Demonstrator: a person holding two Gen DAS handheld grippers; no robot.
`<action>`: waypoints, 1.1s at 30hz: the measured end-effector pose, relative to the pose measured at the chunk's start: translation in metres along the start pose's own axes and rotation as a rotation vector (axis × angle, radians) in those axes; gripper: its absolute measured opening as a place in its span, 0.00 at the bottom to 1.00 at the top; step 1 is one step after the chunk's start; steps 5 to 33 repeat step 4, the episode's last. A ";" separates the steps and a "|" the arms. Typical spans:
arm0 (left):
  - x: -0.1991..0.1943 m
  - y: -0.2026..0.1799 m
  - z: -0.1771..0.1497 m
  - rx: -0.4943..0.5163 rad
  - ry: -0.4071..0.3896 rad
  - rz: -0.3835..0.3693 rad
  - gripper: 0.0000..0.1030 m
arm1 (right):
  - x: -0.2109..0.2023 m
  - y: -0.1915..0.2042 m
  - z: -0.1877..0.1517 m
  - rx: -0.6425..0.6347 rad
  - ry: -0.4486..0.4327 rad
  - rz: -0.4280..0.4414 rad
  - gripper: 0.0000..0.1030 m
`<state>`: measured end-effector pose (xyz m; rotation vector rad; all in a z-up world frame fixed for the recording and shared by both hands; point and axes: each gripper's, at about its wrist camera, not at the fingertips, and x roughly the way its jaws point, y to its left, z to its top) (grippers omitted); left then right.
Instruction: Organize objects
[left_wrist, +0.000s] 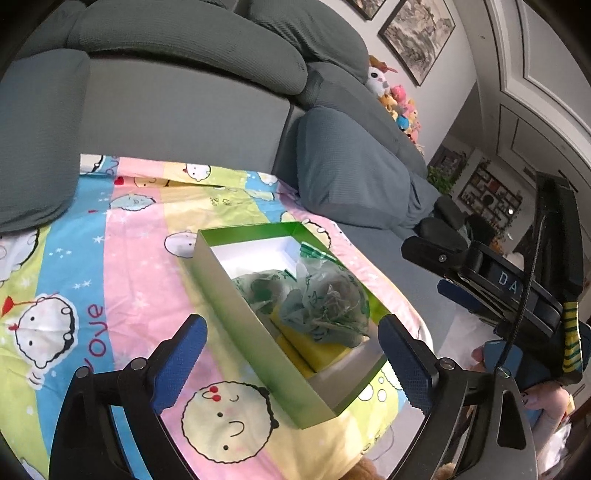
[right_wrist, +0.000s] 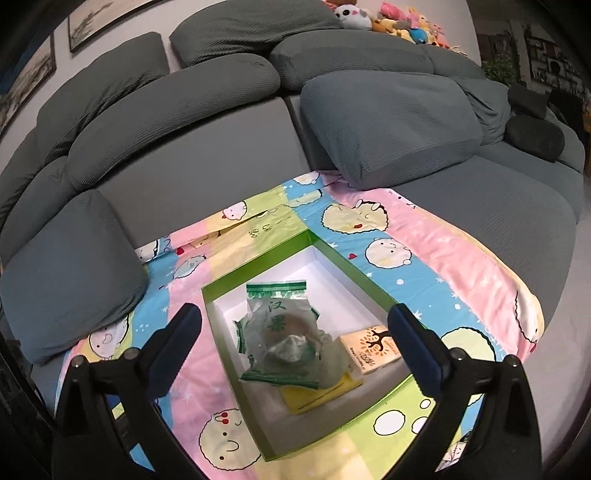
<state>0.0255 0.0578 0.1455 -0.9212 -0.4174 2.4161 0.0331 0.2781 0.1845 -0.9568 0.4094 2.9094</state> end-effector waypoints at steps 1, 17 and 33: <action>-0.001 0.001 0.000 -0.003 -0.002 -0.007 0.91 | -0.001 0.001 0.000 -0.005 0.000 -0.001 0.97; -0.003 0.003 0.000 -0.008 -0.009 -0.001 0.91 | -0.003 0.006 -0.001 -0.020 -0.007 -0.015 0.97; -0.003 0.003 0.000 -0.008 -0.009 -0.001 0.91 | -0.003 0.006 -0.001 -0.020 -0.007 -0.015 0.97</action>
